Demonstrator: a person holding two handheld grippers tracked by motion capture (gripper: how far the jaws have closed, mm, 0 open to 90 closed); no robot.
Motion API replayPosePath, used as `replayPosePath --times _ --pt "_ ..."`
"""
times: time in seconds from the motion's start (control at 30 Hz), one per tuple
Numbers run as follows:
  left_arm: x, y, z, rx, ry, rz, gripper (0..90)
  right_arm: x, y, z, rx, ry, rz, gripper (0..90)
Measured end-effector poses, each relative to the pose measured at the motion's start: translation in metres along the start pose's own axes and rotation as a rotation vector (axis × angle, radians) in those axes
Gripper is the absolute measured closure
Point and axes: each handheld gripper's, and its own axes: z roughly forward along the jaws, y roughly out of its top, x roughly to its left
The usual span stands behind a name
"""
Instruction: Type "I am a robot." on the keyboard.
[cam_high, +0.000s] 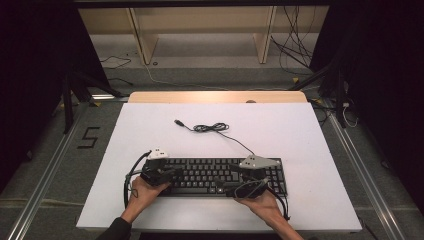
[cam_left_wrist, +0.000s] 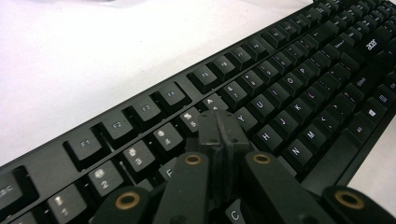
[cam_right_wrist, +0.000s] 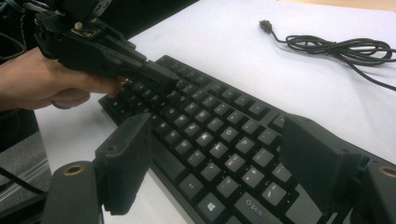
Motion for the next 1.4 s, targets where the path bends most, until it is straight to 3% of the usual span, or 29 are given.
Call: replayPosePath --times 0.3,0.77,0.97,1.07,1.23,1.4 --pt "-0.005 0.005 0.009 0.023 -0.010 0.022 89.0 -0.001 -0.001 -0.001 0.002 -0.001 0.000 26.6" --pt "-0.004 0.004 0.016 0.045 0.003 0.021 89.1 0.000 -0.001 -0.002 -0.002 0.000 -0.001 26.6" --pt "-0.002 0.003 0.016 0.033 -0.012 0.000 89.3 0.001 -0.001 -0.002 -0.004 0.000 -0.003 26.6" --pt "-0.003 0.003 0.016 0.034 -0.006 0.016 89.2 0.001 -0.001 -0.003 -0.006 0.000 -0.004 26.6" --pt "-0.004 0.005 0.009 0.003 -0.003 0.021 88.9 0.000 0.000 -0.003 -0.010 0.000 -0.001 26.6" --pt "0.000 0.009 -0.005 -0.052 -0.011 -0.004 87.7 0.000 0.000 -0.003 -0.010 0.001 -0.002 26.6"
